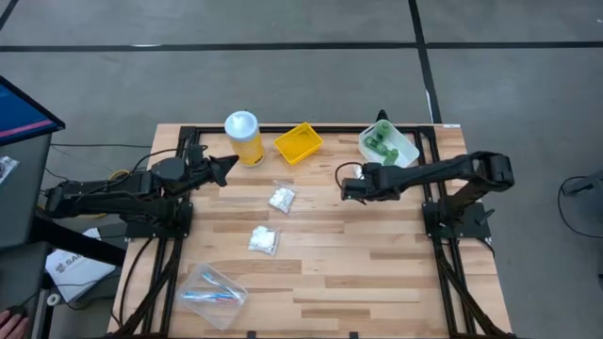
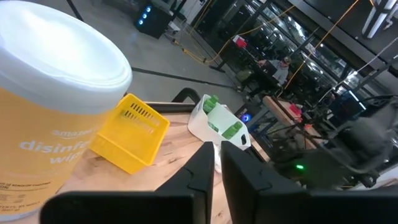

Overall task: Pick & Place Travel size toiletries
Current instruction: Put the cotton pack into the yellow bin

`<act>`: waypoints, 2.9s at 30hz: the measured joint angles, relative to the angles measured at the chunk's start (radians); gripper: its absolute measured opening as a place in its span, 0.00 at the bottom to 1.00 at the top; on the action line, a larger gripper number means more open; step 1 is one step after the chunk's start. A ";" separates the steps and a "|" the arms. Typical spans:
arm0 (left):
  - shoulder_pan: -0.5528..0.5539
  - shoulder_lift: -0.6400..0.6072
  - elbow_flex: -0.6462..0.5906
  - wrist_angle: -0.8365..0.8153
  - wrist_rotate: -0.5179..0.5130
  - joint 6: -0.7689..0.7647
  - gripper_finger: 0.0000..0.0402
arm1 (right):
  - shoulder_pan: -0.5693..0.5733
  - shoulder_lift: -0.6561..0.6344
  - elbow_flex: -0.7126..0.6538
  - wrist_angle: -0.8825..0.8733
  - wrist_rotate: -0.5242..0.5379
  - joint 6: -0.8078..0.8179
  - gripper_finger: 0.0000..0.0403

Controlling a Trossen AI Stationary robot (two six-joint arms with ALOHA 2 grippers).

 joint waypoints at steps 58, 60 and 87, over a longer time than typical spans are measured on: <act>0.000 -0.001 0.000 0.015 0.035 0.000 0.25 | -0.156 0.027 -0.212 0.518 -0.104 -0.213 0.00; 0.000 -0.001 0.000 0.016 0.035 0.000 0.25 | -0.147 -0.002 -0.167 0.526 -0.103 -0.254 0.00; 0.000 -0.001 0.000 0.030 0.035 -0.001 0.25 | -0.350 0.479 0.698 0.215 -0.186 -0.939 0.00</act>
